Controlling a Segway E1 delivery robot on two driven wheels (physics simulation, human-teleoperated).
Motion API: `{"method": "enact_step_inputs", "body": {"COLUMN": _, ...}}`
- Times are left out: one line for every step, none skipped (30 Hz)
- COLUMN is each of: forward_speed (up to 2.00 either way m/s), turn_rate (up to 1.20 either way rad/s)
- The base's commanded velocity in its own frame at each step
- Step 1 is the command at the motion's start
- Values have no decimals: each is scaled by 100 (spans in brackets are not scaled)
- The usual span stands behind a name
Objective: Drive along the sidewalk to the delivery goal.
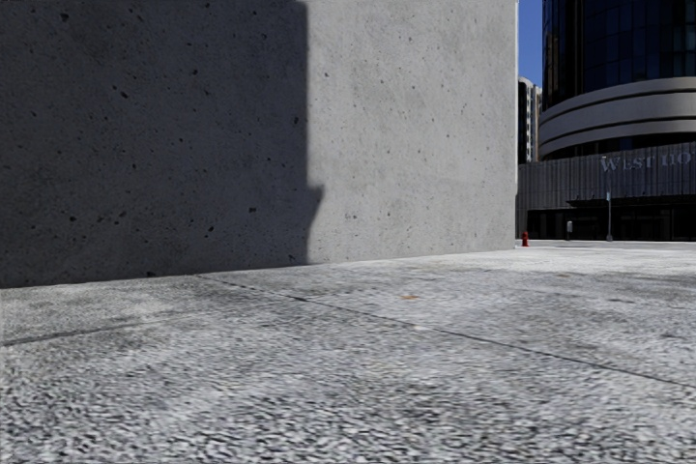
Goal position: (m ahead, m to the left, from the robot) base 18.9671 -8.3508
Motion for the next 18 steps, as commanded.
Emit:
{"method": "enact_step_inputs", "body": {"forward_speed": 200, "turn_rate": -42}}
{"method": "enact_step_inputs", "body": {"forward_speed": 200, "turn_rate": -44}}
{"method": "enact_step_inputs", "body": {"forward_speed": 200, "turn_rate": -44}}
{"method": "enact_step_inputs", "body": {"forward_speed": 200, "turn_rate": -46}}
{"method": "enact_step_inputs", "body": {"forward_speed": 200, "turn_rate": -49}}
{"method": "enact_step_inputs", "body": {"forward_speed": 200, "turn_rate": -56}}
{"method": "enact_step_inputs", "body": {"forward_speed": 200, "turn_rate": -58}}
{"method": "enact_step_inputs", "body": {"forward_speed": 200, "turn_rate": -58}}
{"method": "enact_step_inputs", "body": {"forward_speed": 200, "turn_rate": -59}}
{"method": "enact_step_inputs", "body": {"forward_speed": 200, "turn_rate": -59}}
{"method": "enact_step_inputs", "body": {"forward_speed": 200, "turn_rate": -59}}
{"method": "enact_step_inputs", "body": {"forward_speed": 200, "turn_rate": -59}}
{"method": "enact_step_inputs", "body": {"forward_speed": 200, "turn_rate": -59}}
{"method": "enact_step_inputs", "body": {"forward_speed": 200, "turn_rate": -59}}
{"method": "enact_step_inputs", "body": {"forward_speed": 200, "turn_rate": -59}}
{"method": "enact_step_inputs", "body": {"forward_speed": 200, "turn_rate": -59}}
{"method": "enact_step_inputs", "body": {"forward_speed": 200, "turn_rate": -59}}
{"method": "enact_step_inputs", "body": {"forward_speed": 200, "turn_rate": -59}}
